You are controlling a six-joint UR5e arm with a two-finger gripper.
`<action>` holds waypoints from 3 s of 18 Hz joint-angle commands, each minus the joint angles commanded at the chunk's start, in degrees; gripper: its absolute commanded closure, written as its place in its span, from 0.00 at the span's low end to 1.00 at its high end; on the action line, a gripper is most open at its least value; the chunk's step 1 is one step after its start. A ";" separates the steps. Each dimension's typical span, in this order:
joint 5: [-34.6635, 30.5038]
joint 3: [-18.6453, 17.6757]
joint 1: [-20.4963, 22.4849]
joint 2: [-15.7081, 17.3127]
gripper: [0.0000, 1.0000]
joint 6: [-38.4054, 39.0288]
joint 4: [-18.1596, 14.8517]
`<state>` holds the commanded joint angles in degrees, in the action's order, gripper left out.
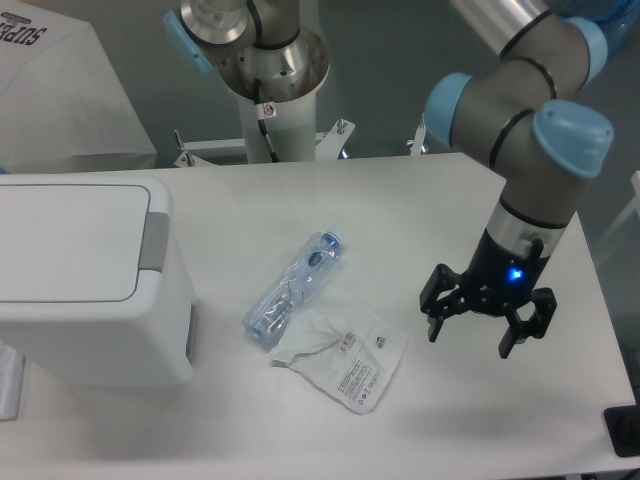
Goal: Open the trash can
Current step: 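Move the open gripper over the bottle toward the trash bin lid, then lower the gripper fingers onto the lid edge of the white bin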
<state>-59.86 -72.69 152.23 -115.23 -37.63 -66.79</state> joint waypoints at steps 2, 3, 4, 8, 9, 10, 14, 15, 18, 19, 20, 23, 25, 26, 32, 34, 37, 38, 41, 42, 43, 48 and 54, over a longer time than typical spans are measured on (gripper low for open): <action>0.62 0.27 -1.76 1.14 0.00 2.99 -0.09; 0.62 0.01 -3.07 1.93 0.00 4.48 -0.09; 0.71 -0.43 -4.39 2.90 0.00 5.80 -0.09; 1.58 -2.71 -9.31 6.59 0.00 9.94 -0.09; 2.54 -3.68 -9.85 7.73 0.00 10.73 -0.09; 3.69 -4.99 -10.11 9.22 0.00 11.00 -0.09; 5.81 -11.49 -10.20 14.14 0.00 11.00 0.70; 5.81 -12.73 -10.20 15.03 0.00 10.91 0.70; 5.81 -14.84 -10.64 16.96 0.00 10.47 0.88; 5.81 -15.46 -10.73 17.40 0.00 10.47 0.88; 5.81 -16.25 -10.99 17.67 0.00 10.39 0.96; 5.72 -17.66 -13.53 18.02 0.00 10.56 0.96; 5.63 -18.88 -14.77 18.02 0.00 10.56 1.05; 5.54 -19.59 -14.86 18.20 0.00 10.47 1.05; 5.37 -21.53 -15.48 18.64 0.00 10.47 2.89; 5.45 -21.53 -15.48 18.73 0.00 10.56 2.90; 5.45 -21.53 -15.48 18.73 0.00 10.74 2.81; 5.54 -21.35 -15.48 18.73 0.00 10.82 2.72; 5.63 -21.35 -15.48 18.81 0.00 11.09 2.98; 5.63 -21.44 -15.48 18.90 0.00 11.09 2.98; 5.72 -21.53 -15.56 18.90 0.00 11.26 2.98; 5.72 -21.97 -16.09 19.16 0.00 11.27 2.98; 5.54 -22.23 -16.71 19.08 0.00 11.18 2.98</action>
<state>-54.32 -94.92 135.53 -96.15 -26.45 -63.81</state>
